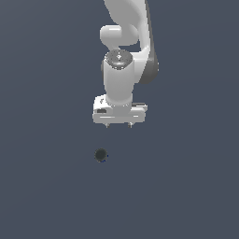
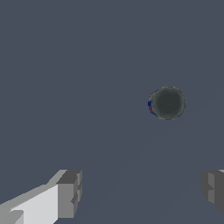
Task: Pick up the object and move it to a goal position.
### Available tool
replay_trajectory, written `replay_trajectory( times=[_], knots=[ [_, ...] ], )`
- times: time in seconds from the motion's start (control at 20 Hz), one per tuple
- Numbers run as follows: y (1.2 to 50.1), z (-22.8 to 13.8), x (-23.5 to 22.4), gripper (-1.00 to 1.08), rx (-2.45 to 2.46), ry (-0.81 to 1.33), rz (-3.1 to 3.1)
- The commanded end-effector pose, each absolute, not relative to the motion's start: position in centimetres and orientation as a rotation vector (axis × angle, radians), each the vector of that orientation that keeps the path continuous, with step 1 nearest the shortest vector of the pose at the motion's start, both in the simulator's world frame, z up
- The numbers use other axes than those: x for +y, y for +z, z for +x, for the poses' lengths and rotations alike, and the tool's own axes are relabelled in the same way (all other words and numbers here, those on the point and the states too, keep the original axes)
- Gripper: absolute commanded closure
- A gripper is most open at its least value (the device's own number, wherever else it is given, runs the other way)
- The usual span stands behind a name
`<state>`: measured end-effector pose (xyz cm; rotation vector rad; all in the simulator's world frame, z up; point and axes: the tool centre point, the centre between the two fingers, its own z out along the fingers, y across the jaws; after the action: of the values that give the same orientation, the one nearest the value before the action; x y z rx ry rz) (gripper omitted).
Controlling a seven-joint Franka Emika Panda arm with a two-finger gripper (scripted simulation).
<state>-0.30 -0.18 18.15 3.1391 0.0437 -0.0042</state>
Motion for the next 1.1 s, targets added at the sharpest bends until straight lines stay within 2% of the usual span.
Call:
replay_trajectory(
  times=[0.0,0.55,1.05],
  knots=[
    [18.2,-0.3,-0.2,-0.92,0.044,-0.004,3.139],
    [19.3,-0.4,-0.2,-0.92,0.086,0.007,3.137],
    [18.3,0.4,-0.9,-0.92,0.149,0.006,3.132]
  ],
)
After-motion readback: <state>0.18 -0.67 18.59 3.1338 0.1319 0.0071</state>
